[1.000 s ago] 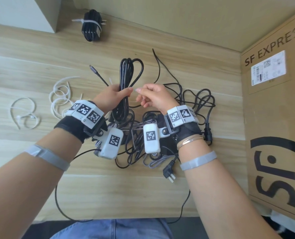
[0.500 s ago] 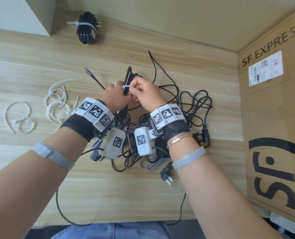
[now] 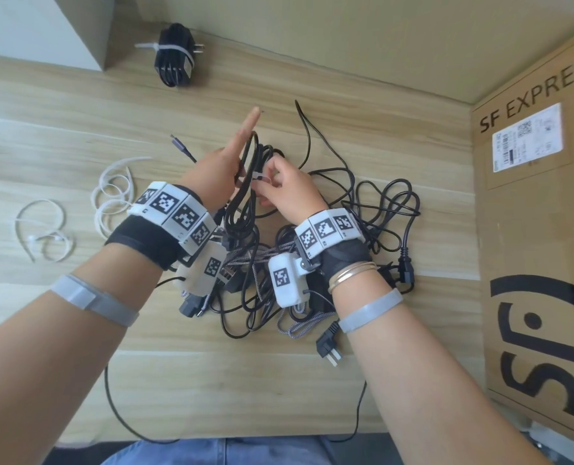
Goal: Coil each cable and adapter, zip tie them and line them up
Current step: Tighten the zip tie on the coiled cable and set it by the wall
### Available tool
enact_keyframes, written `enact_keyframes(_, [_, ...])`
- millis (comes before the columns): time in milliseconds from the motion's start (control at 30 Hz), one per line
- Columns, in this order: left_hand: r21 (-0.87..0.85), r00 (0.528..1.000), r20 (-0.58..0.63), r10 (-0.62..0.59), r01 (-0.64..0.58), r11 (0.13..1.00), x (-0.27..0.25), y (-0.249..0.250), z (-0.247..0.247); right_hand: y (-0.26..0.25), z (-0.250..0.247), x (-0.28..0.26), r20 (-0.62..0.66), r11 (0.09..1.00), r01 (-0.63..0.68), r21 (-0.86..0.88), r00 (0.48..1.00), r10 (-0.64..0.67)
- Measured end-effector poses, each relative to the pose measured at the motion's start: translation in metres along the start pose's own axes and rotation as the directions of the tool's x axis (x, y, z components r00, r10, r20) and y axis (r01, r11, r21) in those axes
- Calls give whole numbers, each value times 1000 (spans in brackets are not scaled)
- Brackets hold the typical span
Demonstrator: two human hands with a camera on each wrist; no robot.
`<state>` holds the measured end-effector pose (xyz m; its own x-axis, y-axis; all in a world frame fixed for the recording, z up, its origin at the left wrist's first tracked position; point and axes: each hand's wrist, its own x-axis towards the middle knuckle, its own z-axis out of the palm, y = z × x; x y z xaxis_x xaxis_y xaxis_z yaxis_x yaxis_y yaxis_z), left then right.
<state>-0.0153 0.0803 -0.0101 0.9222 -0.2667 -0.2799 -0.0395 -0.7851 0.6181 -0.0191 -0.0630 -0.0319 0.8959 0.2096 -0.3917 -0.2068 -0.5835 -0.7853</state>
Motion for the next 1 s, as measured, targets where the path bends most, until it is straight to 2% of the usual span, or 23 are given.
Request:
enact_keyframes(100, [-97, 998, -39, -45, 42, 994, 4, -8, -2, 0, -3, 0, -6, 1000, 11, 26, 1000, -11])
enact_keyframes(167, [-225, 994, 6, -106, 105, 969, 8, -11, -4, -1, -5, 1, -5, 1000, 16, -10, 1000, -16])
enact_keyframes(233, [-270, 994, 8, -109, 107, 957, 11, -13, -5, -2, -5, 1, 5, 999, 17, -36, 1000, -17])
enact_keyframes(300, [-202, 998, -25, -58, 52, 978, 12, -14, -5, -1, -4, 1, 1, 999, 14, -46, 1000, -14])
enact_keyframes(400, [-98, 1000, 2, 26, -25, 995, 13, -14, -4, -1, -3, 1, -33, 999, 23, -49, 999, -24])
enact_keyframes(567, [19, 995, 18, 97, -97, 995, 16, -14, -5, -1, -4, 0, -28, 996, 64, -64, 997, -66])
enact_keyframes(733, [55, 995, 43, 87, -90, 994, 19, -12, -6, -1, -3, 0, -41, 995, 92, -50, 995, -94])
enact_keyframes(1000, [90, 994, 66, 88, -94, 991, 22, -12, -5, -4, -2, 4, -26, 987, 109, -119, 993, -113])
